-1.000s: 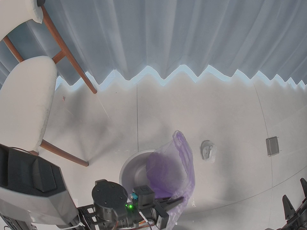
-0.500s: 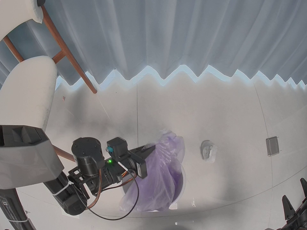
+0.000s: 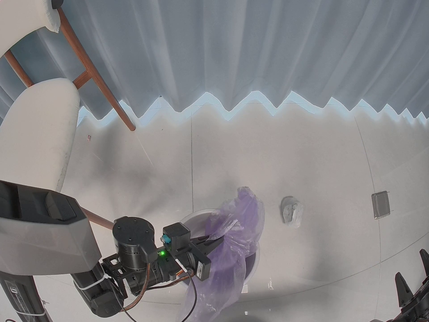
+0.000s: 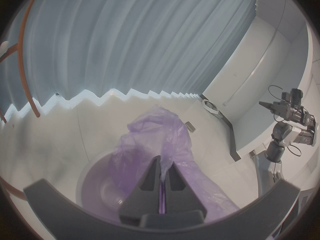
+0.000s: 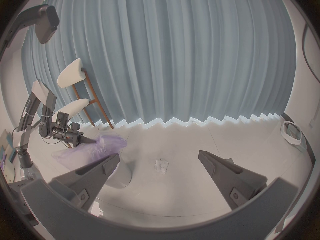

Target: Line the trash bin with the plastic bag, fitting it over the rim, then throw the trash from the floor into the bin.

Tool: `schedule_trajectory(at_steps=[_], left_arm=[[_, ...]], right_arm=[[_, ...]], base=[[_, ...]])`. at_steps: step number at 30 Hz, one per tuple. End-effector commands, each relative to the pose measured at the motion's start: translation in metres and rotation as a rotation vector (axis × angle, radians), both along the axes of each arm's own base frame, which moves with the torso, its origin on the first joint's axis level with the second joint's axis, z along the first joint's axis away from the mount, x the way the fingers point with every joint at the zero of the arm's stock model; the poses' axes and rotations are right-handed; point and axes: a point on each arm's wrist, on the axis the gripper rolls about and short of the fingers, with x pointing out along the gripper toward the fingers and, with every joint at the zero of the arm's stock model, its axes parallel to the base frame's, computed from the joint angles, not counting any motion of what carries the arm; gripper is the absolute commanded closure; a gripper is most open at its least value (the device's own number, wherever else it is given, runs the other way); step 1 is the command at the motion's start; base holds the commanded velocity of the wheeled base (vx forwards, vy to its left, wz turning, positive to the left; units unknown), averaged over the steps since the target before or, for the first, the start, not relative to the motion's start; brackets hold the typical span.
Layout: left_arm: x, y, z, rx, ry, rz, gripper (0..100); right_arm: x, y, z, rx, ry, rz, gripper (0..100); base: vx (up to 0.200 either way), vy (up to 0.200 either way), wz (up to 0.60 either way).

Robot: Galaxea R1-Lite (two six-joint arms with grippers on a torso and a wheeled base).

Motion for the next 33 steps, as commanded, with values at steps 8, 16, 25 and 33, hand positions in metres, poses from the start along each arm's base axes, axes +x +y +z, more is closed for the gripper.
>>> schedule_trajectory(at_steps=[8,16,25,33], left_arm=[[-0.050,0.011,0.018,-0.002,0.019,-0.168,100],[-0.050,0.016,0.027,-0.022,-0.013,-0.154,100],[-0.063,0.031,0.032,0.057,-0.114,-0.220,100],[-0.064,0.033,0.025,0.101,-0.123,-0.249,100]], right_arm=[[0.034,0.006,0.151,0.389,0.054,0.349,0],[0.149,0.039,0.119,0.417,0.529,0.365,0],[0.203,0.090,0.086,0.481,0.655,0.469,0],[0.231,0.114,0.062,0.444,0.773,0.456,0]], base=[[0.000,0.000,0.00],[0.000,0.000,0.00],[0.000,0.000,0.00],[0.000,0.000,0.00]])
